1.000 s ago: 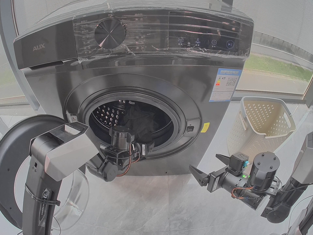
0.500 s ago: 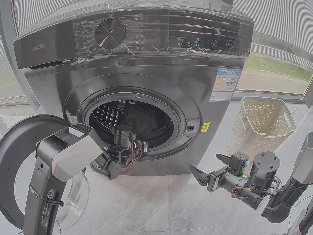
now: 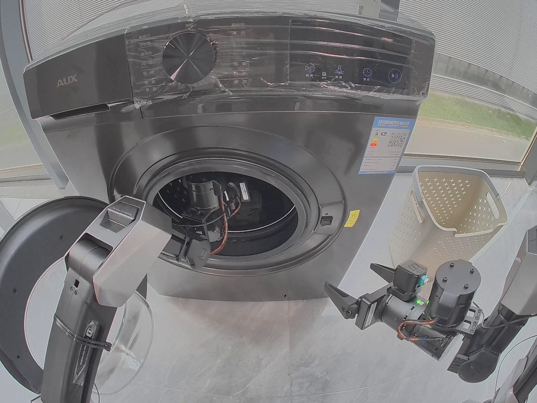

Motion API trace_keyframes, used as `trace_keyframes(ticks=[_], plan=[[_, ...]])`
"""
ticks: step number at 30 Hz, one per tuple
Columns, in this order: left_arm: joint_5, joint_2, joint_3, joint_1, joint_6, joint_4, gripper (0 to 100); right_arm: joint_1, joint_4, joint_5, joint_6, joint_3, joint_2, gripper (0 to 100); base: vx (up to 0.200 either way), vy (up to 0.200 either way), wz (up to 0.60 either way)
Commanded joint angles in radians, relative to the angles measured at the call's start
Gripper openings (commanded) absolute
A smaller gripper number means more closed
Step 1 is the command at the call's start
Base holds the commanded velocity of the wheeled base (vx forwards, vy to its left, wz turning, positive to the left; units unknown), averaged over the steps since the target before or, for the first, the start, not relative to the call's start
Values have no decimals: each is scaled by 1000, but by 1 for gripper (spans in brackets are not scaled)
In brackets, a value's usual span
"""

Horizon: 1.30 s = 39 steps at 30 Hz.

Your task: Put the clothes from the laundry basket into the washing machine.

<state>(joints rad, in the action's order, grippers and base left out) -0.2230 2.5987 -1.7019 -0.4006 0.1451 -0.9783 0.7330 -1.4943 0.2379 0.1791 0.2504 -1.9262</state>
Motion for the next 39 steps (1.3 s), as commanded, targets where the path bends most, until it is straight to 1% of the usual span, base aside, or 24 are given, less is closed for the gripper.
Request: trace_keyframes(ticks=[1, 8, 9, 14, 17, 22, 23, 32, 33, 34, 35, 36, 39], plan=[[-18, 63, -113, 28, 1, 0, 0, 0, 0, 0, 0, 0, -1, 100, 0, 0, 0], [-21, 63, -113, 32, -2, 0, 0, 0, 0, 0, -1, 0, -1, 100, 0, 0, 0], [-21, 63, -111, 32, -4, 0, 100, 0, 0, 0, 0, 0, -1, 100, 0, 0, 0], [-21, 57, -84, 20, 11, 0, 100, 0, 0, 0, 0, -2, -1, 100, 0, 0, 0], [-21, 50, -58, 16, 11, 0, 100, 0, 0, 0, -1, -2, -1, 100, 0, 0, 0], [-21, 6, 48, -6, 7, 3, 100, 0, 0, 0, 0, -3, 4, 100, 0, 0, 0], [-21, 6, 48, -6, 7, 3, 100, 0, 0, 0, 0, -3, 4, 100, 0, 0, 0], [-10, -109, 258, -73, 2, -8, 100, 2, 0, 0, -1, -8, 13, 100, 0, 0, 0], [-10, -112, 262, -75, 2, -8, 100, 0, 0, 1, 0, -8, 13, 100, 0, 0, 0], [-7, -146, 317, -93, 2, -8, 100, 0, 0, 0, 0, -10, 13, 100, 0, 0, 0], [-7, -154, 331, -98, 1, -8, 100, 0, 0, 0, 0, -11, 13, 100, 0, 0, 0], [-3, -181, 387, -110, -1, -7, 100, 0, 0, 0, 0, -14, 13, 100, 0, 0, 0], [25, -249, 492, -129, 1, -7, 100, 0, 2, 1, 0, -16, 15, 100, 0, 0, 0]])
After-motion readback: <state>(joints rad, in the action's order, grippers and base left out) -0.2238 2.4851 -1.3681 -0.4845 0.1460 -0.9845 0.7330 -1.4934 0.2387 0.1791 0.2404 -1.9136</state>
